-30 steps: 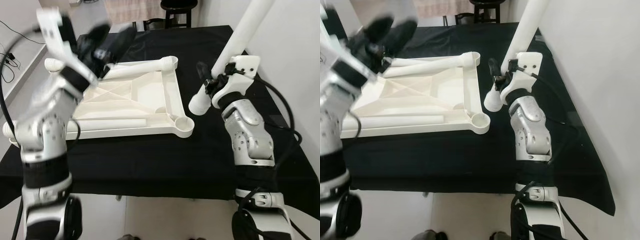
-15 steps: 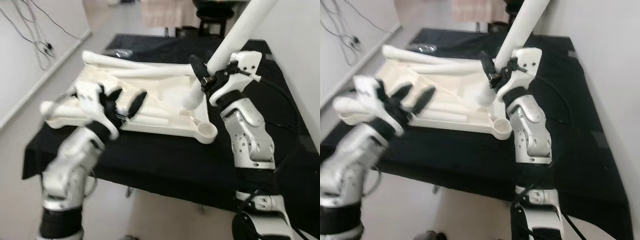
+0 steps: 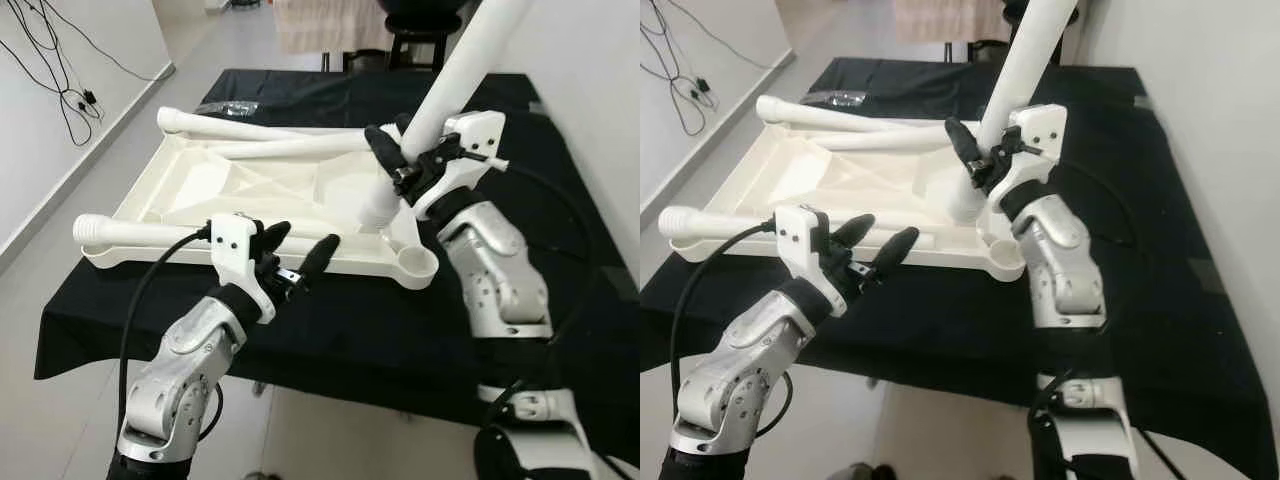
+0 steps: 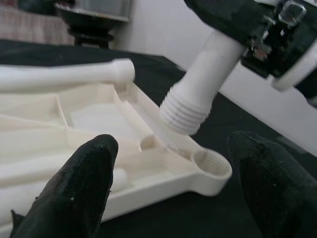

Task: Building children table

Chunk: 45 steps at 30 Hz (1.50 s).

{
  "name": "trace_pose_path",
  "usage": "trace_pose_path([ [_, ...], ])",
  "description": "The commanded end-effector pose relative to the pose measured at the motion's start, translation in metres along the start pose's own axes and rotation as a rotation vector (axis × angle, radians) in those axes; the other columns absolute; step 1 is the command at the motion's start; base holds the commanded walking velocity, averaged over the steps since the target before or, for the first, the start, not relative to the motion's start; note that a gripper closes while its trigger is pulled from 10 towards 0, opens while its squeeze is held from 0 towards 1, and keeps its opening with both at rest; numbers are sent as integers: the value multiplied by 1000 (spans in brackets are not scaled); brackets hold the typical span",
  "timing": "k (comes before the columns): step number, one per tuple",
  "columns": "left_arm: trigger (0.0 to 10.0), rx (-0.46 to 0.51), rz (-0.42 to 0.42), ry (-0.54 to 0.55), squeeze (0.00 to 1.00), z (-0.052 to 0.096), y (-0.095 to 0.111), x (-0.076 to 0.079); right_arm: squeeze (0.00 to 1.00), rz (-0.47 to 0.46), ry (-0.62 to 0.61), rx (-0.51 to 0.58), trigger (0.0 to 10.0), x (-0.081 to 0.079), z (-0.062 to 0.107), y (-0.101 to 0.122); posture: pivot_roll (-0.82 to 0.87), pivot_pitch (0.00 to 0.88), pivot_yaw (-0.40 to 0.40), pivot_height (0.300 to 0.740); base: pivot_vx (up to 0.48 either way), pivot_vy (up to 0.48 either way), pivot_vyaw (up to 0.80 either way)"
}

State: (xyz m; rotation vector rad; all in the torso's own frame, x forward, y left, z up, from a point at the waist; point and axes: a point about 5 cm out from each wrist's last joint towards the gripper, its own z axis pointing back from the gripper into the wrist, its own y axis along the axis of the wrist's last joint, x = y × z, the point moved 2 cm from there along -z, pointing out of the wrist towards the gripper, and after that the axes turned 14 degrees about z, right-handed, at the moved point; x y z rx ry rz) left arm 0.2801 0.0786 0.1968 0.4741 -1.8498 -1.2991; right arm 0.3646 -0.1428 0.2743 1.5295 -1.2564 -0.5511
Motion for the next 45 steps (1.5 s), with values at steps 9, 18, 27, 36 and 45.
trace_pose_path([
  [9, 10000, -11, -17, 30, 0, 13, -9, -5, 0, 32, 74, 63, 10000, 13, 3, 13, 18, 145, 7, 740, 0, 0, 0],
  [18, 10000, -98, -23, -30, 0, 22, -25, 6, 0, 32, 168, 110, 10000, 14, 1, 24, 20, 177, 3, 740, 0, -207, 0],
  [27, 10000, -131, -6, -22, 0, 31, -33, 9, 0, 34, 303, 103, 10000, 9, 2, 23, 32, 211, -3, 740, 0, -155, 0],
  [36, 10000, -257, -96, -32, 0, 53, -58, 15, 0, 47, 641, 56, 10000, -10, 12, 16, 41, 250, -14, 740, 0, 0, 0],
  [45, 10000, -231, -103, 19, 0, 56, -54, 15, 0, 26, 677, 52, 10000, -14, 5, 13, 52, 280, -20, 740, 0, 174, 0],
])
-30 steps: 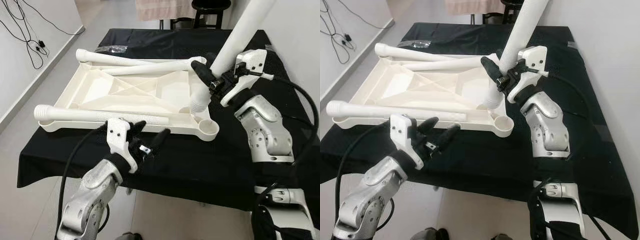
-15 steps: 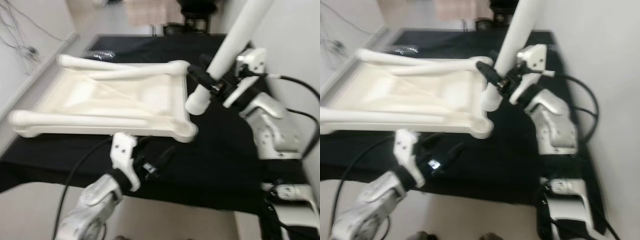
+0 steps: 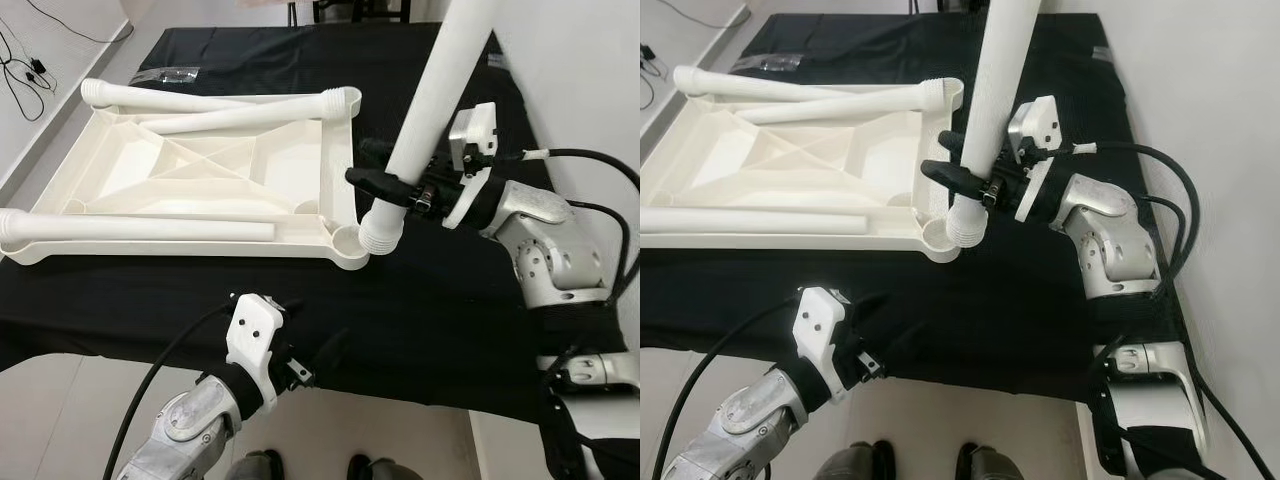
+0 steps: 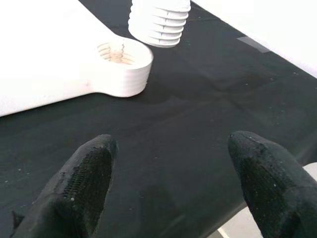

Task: Building children table

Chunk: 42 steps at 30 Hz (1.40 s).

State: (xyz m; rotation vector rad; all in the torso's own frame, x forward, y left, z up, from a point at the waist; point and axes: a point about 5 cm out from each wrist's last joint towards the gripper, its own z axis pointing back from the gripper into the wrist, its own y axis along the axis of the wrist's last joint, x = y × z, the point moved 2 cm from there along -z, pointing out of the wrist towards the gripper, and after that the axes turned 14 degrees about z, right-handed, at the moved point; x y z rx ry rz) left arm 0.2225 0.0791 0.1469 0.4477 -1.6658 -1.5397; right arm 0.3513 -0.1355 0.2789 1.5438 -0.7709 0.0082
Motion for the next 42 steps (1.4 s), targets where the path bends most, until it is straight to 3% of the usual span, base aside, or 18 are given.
trace_pose_path([
  [1, 10000, -13, -22, 22, 0, 7, -2, 2, 0, -10, 44, 25, 10000, -4, -7, 2, 56, 295, -17, 740, 0, 0, 0],
  [5, 10000, -22, -22, 16, 0, 10, -3, 5, 0, -28, 70, 39, 10000, -4, -8, 3, 59, 302, -14, 740, 0, 0, 0],
  [10, 10000, -81, -15, -71, 0, 23, -12, 21, 0, -67, 155, 101, 10000, 5, -5, 13, 72, 325, -9, 740, 0, 0, 0],
  [22, 10000, -73, -48, -78, 0, 27, -11, 27, 0, -83, 300, 150, 10000, 5, -10, 18, 105, 351, -3, 740, 0, 0, 0],
  [30, 10000, -56, -34, -99, 0, 30, -11, 31, 0, -90, 316, 248, 10000, 11, -30, 30, 128, 358, 6, 740, 0, 0, 0],
  [37, 10000, -56, -36, -105, 0, 31, -11, 33, 0, -49, 406, 198, 10000, 6, -29, 25, 135, 356, 1, 740, 0, 0, 0],
  [42, 10000, -55, -41, -103, 0, 32, -11, 34, 0, 0, 422, 156, 10000, 11, -27, 24, 141, 358, -1, 740, 0, 0, 0],
])
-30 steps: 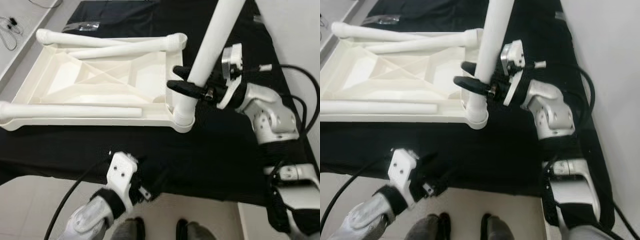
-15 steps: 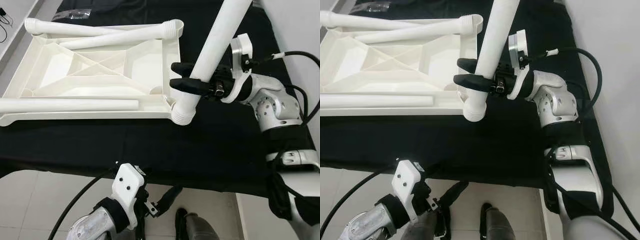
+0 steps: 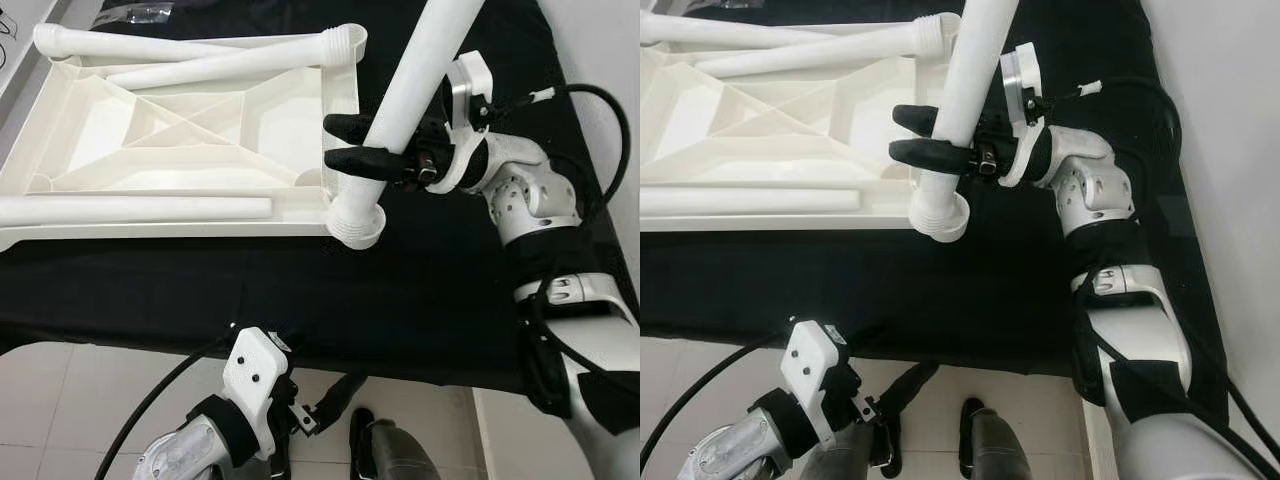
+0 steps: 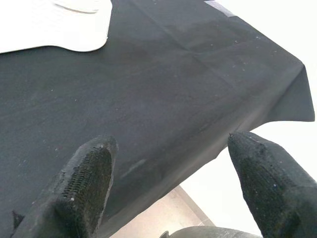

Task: Building children table

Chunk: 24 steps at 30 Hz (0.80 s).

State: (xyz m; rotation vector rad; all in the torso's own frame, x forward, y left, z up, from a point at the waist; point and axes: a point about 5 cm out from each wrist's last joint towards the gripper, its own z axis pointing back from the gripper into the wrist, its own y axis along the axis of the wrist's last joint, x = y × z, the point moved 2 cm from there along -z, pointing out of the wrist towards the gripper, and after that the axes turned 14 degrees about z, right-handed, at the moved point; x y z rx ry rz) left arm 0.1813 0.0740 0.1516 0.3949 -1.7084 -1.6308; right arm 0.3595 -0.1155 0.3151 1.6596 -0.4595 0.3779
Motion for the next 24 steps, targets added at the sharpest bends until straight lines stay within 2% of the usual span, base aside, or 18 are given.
trace_pose_path([
  [1, 10000, -23, -6, -12, 0, 4, -4, 4, 0, 0, 29, -37, 10000, -2, 0, -5, 141, 358, -1, 740, 0, 0, 0],
  [4, 10000, -23, -12, -10, 0, 6, -4, 4, 0, 38, 16, -64, 10000, 4, 2, -3, 148, 367, 2, 740, 0, 0, 0],
  [11, 10000, -27, -18, -8, 0, 7, -3, 3, 0, 65, 26, -101, 10000, 4, 2, -7, 154, 372, 6, 740, 0, 0, 0],
  [14, 10000, -28, -20, -8, 0, 7, -3, 3, 0, 85, 42, -116, 10000, 1, -1, -11, 155, 374, 7, 740, 0, 0, 0],
  [19, 10000, -28, -22, -5, 0, 8, -2, 2, 0, 124, 187, -166, 10000, -17, -4, -22, 159, 381, 8, 740, 0, 0, 0],
  [24, 10000, -28, -22, -4, 0, 9, -2, 2, 0, 156, 244, -199, 10000, -22, -6, -24, 158, 381, 8, 740, 0, 0, 0],
])
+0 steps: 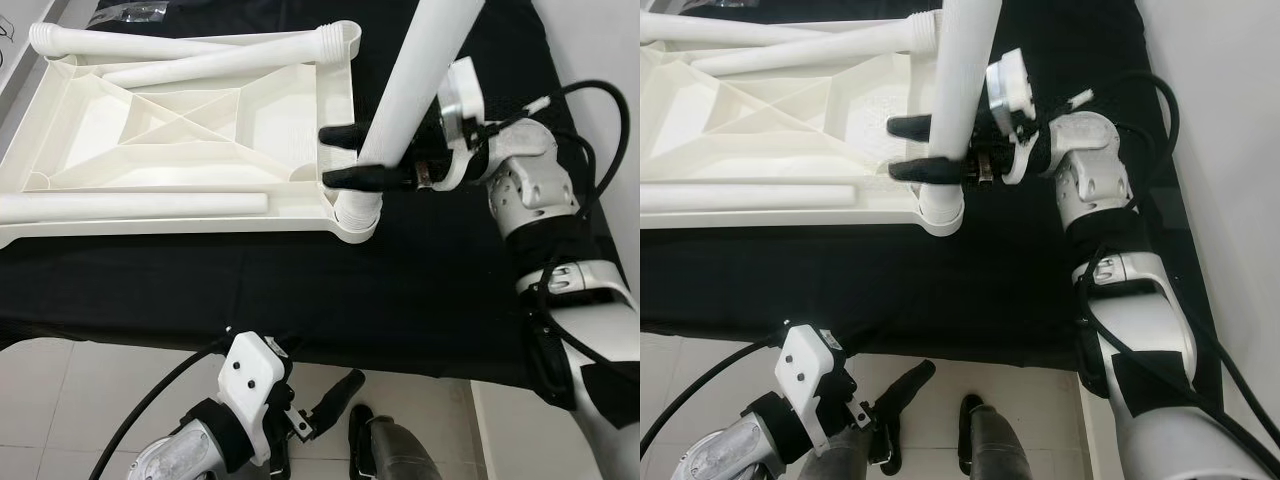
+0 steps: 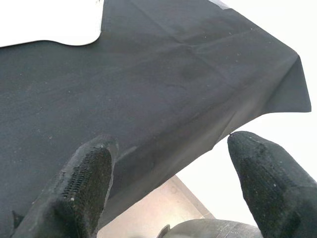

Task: Building children table

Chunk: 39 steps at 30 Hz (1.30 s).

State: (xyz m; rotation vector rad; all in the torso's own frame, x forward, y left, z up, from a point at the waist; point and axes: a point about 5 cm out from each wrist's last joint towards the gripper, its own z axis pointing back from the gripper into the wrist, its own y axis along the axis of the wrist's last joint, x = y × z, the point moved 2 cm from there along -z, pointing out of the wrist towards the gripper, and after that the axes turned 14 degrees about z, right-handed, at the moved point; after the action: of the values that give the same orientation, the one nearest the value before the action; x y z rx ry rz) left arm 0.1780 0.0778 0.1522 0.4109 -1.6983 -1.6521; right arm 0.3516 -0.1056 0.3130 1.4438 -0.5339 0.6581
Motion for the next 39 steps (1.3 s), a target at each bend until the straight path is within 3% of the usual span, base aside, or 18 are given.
trace_pose_path([
  [1, 10000, -18, -2, -7, 0, 3, -3, 2, 0, -83, 76, -64, 10000, -19, -2, -21, 158, 381, 8, 740, 0, 0, 0],
  [5, 10000, -18, -1, -8, 0, 3, -3, 3, 0, -21, 189, -128, 10000, -21, -7, -14, 155, 385, 3, 740, 0, 0, 0],
  [9, 10000, -17, -2, -7, 0, 3, -2, 3, 0, -18, 199, -130, 10000, -20, -8, -12, 155, 385, 2, 740, 0, 0, 0],
  [14, 10000, -13, -3, -5, 0, 2, -2, 3, 0, -71, 130, -43, 10000, -6, -12, -2, 149, 384, -3, 740, 0, 0, 0],
  [21, 10000, -10, -1, -5, 0, 1, -1, 3, 0, -118, 25, -31, 10000, 6, -11, -4, 144, 382, -4, 740, 0, 0, 0],
  [28, 10000, -8, 1, -7, 0, 0, -1, 3, 0, -144, -31, -77, 10000, 4, -12, -14, 142, 382, -4, 740, 0, 0, 0],
  [32, 10000, -7, 1, -7, 0, 0, -1, 3, 0, -175, -79, -159, 10000, 1, -13, -29, 142, 382, -3, 740, 0, 0, 0],
  [39, 10000, -7, 2, -7, 0, 0, -1, 3, 0, -199, -102, -177, 10000, 1, -15, -34, 141, 383, -3, 740, 0, 0, 0],
])
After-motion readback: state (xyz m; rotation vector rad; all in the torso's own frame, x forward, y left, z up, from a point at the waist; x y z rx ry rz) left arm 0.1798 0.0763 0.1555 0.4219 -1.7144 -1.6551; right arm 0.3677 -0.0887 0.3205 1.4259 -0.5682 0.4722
